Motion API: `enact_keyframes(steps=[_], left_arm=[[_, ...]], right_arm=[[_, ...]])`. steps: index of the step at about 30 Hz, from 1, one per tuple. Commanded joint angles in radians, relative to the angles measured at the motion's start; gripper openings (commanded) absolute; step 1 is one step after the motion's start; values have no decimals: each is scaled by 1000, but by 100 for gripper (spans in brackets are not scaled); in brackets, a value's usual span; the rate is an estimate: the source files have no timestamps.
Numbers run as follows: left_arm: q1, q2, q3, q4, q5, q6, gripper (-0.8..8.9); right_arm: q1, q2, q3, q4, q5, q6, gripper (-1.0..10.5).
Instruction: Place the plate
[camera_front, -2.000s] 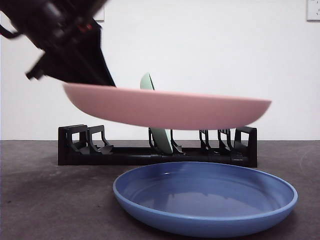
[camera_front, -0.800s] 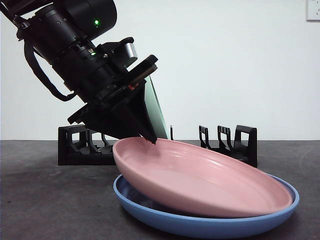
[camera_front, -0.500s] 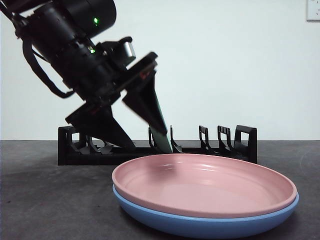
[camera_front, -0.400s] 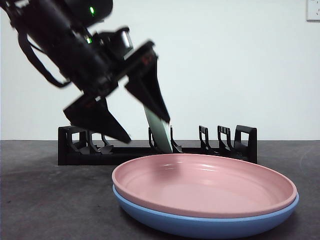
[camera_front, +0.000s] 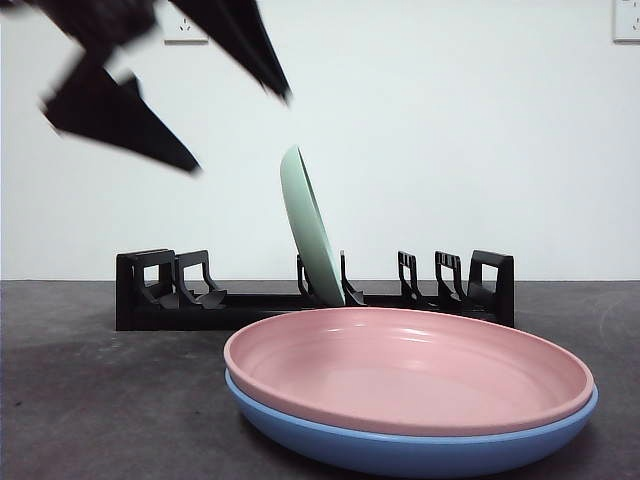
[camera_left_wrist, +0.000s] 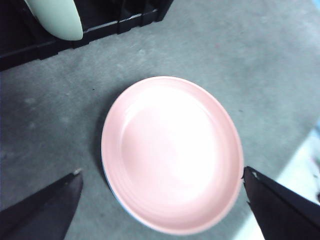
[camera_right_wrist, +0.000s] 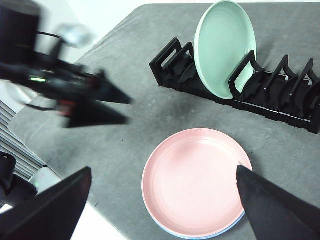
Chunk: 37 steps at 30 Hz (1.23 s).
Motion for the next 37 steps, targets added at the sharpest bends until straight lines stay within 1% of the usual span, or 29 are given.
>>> enact_keyframes(steps=[1, 8, 15, 20, 22, 25, 27, 30, 34, 37], left_arm=[[-8, -100, 22, -55, 3, 13, 542], [-6, -339, 71, -243, -2, -2, 539], [-6, -476, 195, -448, -9, 4, 525], [-6, -520, 279, -576, -111, 42, 525], [-6, -533, 296, -603, -117, 55, 525], [-6, -550, 306, -613, -117, 56, 525], [-6, -560, 306, -617, -117, 55, 525], [-6, -568, 309, -639, -117, 55, 525], [-6, -574, 320, -663, -117, 54, 525], [-6, -583, 322, -679, -114, 50, 525]], right_arm=[[6, 5, 17, 8, -1, 13, 466], [6, 5, 17, 8, -3, 14, 465], [6, 6, 17, 7, -3, 13, 466], [6, 6, 17, 7, -5, 13, 465], [6, 7, 17, 8, -8, 13, 465], [6, 26, 17, 16, -39, 18, 465], [6, 49, 17, 23, -66, 35, 465], [6, 107, 17, 44, -122, 47, 464], [6, 209, 19, 113, -192, 61, 464], [6, 312, 37, 148, -223, 69, 464]])
